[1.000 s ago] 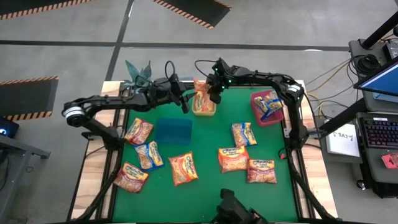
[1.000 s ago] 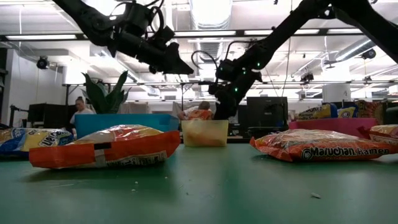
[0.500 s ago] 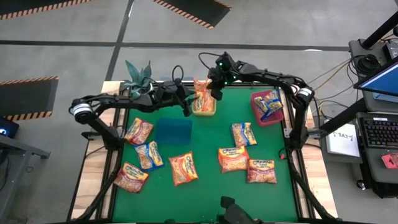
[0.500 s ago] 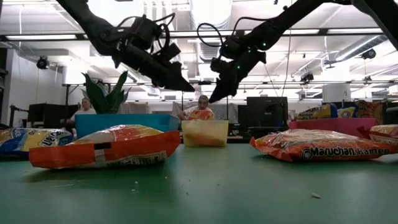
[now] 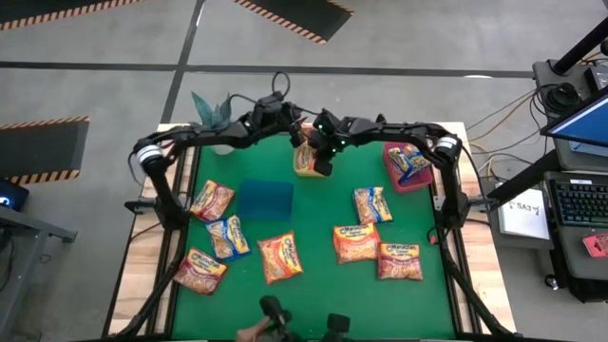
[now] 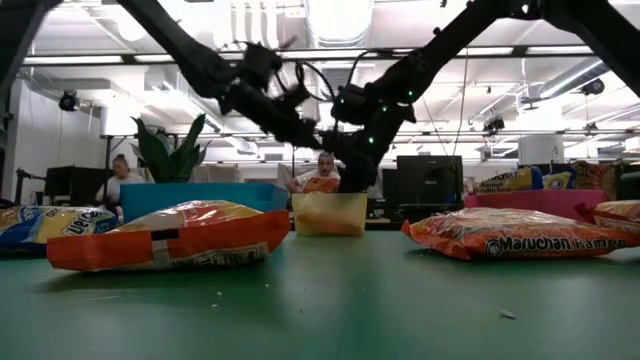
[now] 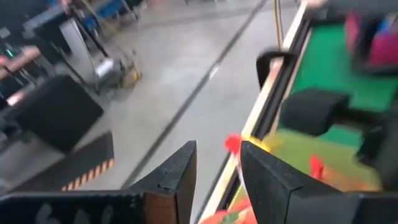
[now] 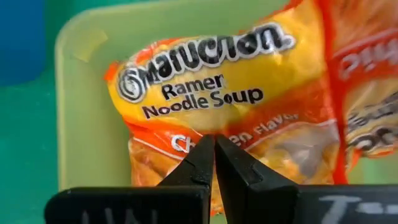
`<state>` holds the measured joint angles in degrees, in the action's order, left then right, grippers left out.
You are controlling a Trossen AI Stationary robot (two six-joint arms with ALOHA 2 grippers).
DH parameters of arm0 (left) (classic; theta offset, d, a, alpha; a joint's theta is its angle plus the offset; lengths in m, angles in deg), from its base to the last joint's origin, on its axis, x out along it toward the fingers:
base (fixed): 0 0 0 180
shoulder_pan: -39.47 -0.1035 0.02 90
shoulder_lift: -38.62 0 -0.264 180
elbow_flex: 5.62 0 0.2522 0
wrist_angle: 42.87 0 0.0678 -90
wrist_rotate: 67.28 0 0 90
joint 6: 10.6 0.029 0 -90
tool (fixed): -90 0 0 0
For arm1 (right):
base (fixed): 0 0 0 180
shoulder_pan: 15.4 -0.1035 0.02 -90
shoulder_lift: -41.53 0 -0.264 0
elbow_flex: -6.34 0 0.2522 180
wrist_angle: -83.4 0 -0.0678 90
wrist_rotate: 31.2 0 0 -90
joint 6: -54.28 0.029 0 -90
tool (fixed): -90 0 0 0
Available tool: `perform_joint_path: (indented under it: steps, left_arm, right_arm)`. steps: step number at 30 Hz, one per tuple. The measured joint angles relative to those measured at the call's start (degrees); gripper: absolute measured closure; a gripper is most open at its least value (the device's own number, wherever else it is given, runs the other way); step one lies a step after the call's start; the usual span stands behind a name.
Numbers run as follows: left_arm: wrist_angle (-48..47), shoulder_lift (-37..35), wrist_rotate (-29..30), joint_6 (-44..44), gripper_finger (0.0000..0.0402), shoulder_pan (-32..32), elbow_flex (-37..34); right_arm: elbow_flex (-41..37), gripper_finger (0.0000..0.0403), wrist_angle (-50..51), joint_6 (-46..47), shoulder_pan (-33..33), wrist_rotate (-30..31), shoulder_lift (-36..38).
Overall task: Sort Maruchan noodles
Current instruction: Put the red noodle pack into the blue bin
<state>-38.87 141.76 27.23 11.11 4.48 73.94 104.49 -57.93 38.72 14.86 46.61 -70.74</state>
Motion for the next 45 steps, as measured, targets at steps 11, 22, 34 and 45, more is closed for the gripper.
perform_joint_path:
  steps: [11,22,34,45]
  left_arm:
    - [-8.68,8.09,-3.21,-1.39,0.0348,-2.91,6.19]
    - [-14.07,8.36,-4.13,-1.24,0.0364,-3.01,6.50]
    - [-17.69,2.23,-4.23,-0.87,0.0364,-3.07,6.71]
    - [-23.61,-0.87,-20.25,0.28,0.0364,0.00,0.06]
  right_arm:
    - [-5.70,0.0394,-11.60,0.21,-0.17,3.61,-0.31]
    - [-9.78,0.0394,-24.29,-5.47,-0.87,16.01,0.33]
    - [-7.73,0.0394,-8.93,-5.08,1.01,10.81,7.96]
    - [-4.05,0.0394,-4.97,-6.07,7.60,-1.35,8.33]
